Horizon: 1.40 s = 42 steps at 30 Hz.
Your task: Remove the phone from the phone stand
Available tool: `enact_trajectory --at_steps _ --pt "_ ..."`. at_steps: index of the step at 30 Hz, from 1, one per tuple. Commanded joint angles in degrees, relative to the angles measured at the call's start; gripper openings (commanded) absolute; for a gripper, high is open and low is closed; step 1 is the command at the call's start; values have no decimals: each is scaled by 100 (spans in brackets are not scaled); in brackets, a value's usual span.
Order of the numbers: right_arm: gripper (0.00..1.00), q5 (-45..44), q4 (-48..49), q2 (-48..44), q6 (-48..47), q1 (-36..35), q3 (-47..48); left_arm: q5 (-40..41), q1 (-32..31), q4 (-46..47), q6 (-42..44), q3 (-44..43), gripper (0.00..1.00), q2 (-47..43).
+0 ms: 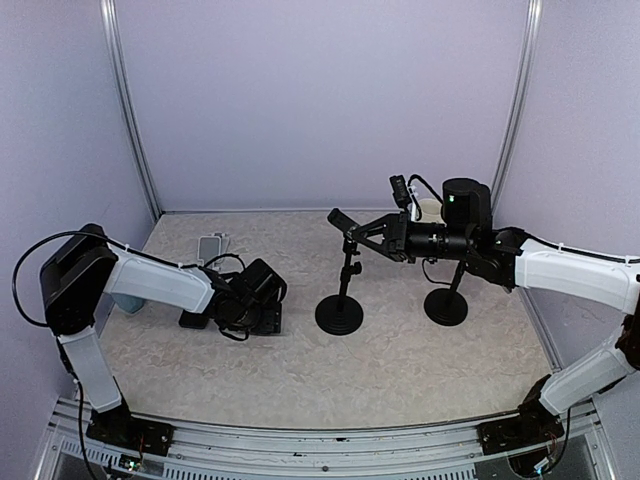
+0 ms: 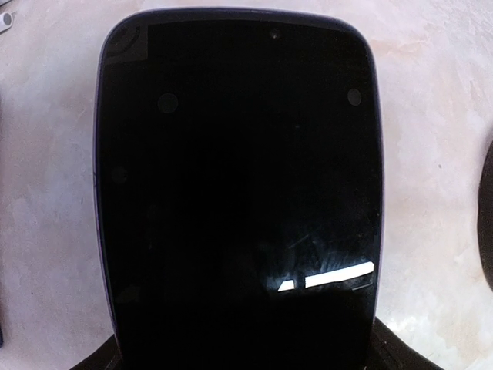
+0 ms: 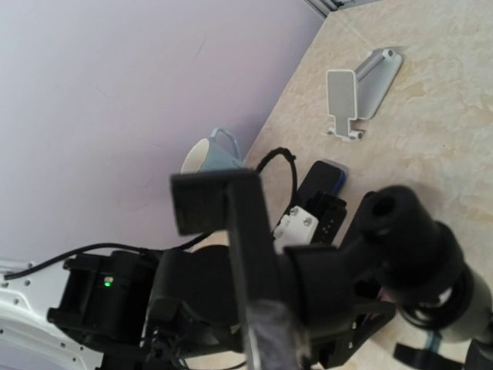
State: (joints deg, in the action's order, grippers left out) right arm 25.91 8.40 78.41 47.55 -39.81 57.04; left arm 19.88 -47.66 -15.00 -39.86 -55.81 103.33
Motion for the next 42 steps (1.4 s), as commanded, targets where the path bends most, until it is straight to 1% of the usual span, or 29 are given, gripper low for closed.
enact_trajectory --at_steps 1,4,9,12,16,21,27,31,33,34,38,42 --pt "0 -328 -299 -19 -167 151 -162 149 11 251 14 -207 48 123" --pt "0 -336 -288 -19 -172 150 -160 160 4 245 29 -212 54 186" --pt "0 -331 -312 -10 -171 149 -143 219 -49 163 36 -262 67 217" --pt "0 -346 -317 -19 -183 149 -134 273 -76 93 30 -277 71 206" --pt "0 -341 -319 -19 -172 149 -139 293 -93 44 37 -277 75 196" --pt "0 -348 -328 -27 -170 149 -140 374 -151 -19 28 -289 83 180" --pt "0 -343 -329 -36 -167 149 -149 422 -156 -54 13 -295 88 143" --pt "0 -333 -316 -29 -174 149 -147 486 -182 23 118 -252 93 -114" --pt "0 -315 -308 -20 -176 149 -136 491 -190 169 260 -176 98 -334" --pt "0 -315 -309 -12 -182 149 -127 488 -191 311 350 -120 98 -485" --pt "0 -297 -321 -1 -191 149 -96 312 -200 1072 881 281 99 -1197" --pt "0 -276 -312 3 -194 149 -91 -159 -320 2023 1619 646 99 -1722"
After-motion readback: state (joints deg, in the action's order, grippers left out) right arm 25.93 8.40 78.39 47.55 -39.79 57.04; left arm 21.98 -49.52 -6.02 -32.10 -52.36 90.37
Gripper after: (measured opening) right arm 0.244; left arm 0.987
